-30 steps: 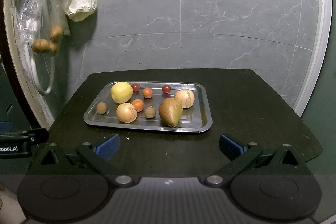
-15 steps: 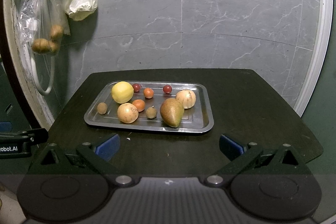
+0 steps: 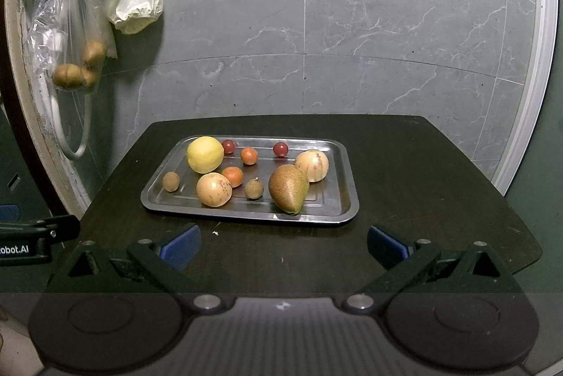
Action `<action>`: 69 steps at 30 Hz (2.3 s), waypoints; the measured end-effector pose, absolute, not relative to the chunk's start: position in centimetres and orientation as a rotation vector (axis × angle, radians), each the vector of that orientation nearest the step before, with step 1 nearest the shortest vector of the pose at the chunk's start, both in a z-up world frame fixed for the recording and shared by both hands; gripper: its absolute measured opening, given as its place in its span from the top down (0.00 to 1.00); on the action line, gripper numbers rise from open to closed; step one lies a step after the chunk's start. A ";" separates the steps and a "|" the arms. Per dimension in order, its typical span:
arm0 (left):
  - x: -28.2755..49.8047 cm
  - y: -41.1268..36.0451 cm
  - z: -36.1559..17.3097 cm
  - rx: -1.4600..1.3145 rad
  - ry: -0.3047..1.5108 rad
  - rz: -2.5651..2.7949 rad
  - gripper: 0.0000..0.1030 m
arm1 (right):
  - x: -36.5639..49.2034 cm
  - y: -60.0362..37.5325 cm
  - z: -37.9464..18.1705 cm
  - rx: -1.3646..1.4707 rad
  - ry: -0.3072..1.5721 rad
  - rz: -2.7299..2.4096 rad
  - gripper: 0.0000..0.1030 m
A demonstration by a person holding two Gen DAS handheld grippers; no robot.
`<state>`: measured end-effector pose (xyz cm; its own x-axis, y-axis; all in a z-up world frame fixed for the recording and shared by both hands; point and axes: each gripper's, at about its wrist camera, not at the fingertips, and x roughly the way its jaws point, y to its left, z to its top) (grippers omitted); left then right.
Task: Organize fruits
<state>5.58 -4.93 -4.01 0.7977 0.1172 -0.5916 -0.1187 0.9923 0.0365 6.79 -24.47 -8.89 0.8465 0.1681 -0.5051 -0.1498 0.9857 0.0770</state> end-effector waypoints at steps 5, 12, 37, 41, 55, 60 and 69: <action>5.6 -4.8 -4.0 -0.002 0.635 0.124 0.01 | 6.8 -24.4 -8.9 0.035 0.537 0.167 0.00; 5.6 -4.5 -4.2 -0.002 0.638 0.124 0.01 | 6.9 -24.3 -8.9 0.035 0.540 0.165 0.00; 6.6 -4.5 -4.6 -0.003 0.652 0.126 0.01 | 8.1 -23.6 -9.1 0.026 0.565 0.165 0.00; 6.8 -4.6 -4.7 0.003 0.661 0.130 0.01 | 8.5 -23.2 -9.1 0.022 0.573 0.165 0.00; 8.8 -3.9 -5.5 0.015 0.706 0.128 0.01 | 9.8 -22.8 -9.5 0.007 0.610 0.147 0.00; 9.6 -4.0 -5.8 0.018 0.722 0.112 0.01 | 10.1 -23.1 -9.7 0.007 0.625 0.132 0.00; 10.9 -4.8 -6.5 0.027 0.752 0.085 0.01 | 10.9 -23.9 -10.4 0.015 0.662 0.106 0.00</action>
<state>10.89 -4.80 -6.46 0.7269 0.0866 -0.6812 -0.0670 0.9962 0.0551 10.87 -23.86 -10.44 0.7836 0.1034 -0.6127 -0.0940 0.9944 0.0477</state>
